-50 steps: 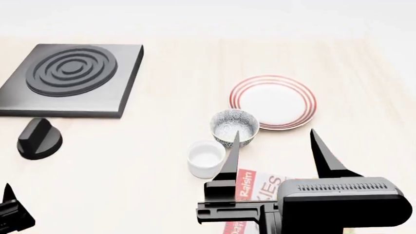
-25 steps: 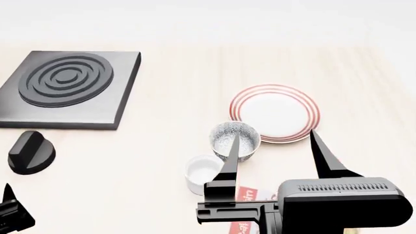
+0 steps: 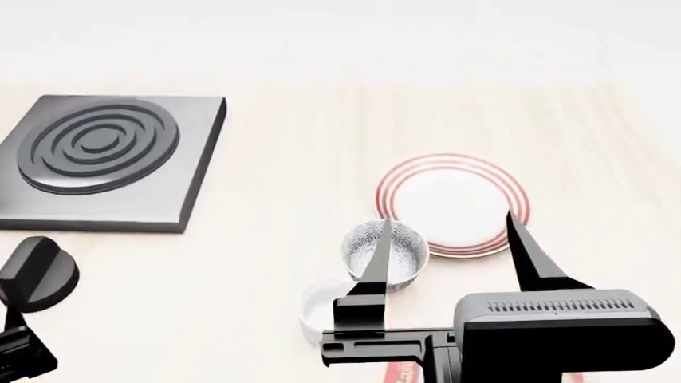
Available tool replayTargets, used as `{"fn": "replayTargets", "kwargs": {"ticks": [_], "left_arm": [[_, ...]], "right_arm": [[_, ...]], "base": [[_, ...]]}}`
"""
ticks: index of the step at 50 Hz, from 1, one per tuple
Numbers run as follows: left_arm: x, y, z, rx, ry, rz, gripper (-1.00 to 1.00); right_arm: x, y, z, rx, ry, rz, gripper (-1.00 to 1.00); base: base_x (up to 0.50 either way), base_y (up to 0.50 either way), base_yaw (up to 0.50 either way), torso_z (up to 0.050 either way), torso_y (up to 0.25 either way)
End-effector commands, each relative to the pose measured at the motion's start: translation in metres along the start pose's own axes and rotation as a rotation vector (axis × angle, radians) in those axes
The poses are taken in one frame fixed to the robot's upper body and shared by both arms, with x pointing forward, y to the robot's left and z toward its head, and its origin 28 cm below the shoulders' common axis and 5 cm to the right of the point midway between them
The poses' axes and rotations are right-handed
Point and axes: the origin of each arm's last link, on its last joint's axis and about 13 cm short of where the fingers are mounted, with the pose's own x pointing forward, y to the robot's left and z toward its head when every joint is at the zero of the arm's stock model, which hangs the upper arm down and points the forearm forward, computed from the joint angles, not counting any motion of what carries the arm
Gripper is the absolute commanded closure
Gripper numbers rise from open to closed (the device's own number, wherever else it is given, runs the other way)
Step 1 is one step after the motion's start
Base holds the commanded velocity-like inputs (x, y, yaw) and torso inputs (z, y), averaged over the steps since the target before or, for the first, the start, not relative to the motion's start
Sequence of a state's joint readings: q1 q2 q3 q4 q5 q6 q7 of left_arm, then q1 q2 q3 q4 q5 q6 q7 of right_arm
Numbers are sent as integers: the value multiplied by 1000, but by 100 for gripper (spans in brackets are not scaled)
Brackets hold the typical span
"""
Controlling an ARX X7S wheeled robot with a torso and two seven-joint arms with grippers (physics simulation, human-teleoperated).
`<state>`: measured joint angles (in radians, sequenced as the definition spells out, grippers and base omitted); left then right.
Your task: Pick the akita bowl between the plate and the ramekin and place it on the plate.
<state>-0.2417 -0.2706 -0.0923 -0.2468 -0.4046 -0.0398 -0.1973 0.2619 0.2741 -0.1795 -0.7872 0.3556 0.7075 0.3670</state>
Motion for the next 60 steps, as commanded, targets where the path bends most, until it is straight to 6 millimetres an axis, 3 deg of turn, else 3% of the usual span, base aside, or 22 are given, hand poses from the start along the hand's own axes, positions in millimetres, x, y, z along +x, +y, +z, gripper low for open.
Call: {"fn": "replayTargets", "kwargs": {"ticks": [1,60], "left_arm": [[0,0,0,1,-1,-1,-100],[-1,0,1,1,-1,-1,-100]], "right_arm": [[0,0,0,1,-1,0,-100],[0,0,-1,1,5,4,-100]], "base": [[133,0,0,0,0],[126,0,0,0,0]]}}
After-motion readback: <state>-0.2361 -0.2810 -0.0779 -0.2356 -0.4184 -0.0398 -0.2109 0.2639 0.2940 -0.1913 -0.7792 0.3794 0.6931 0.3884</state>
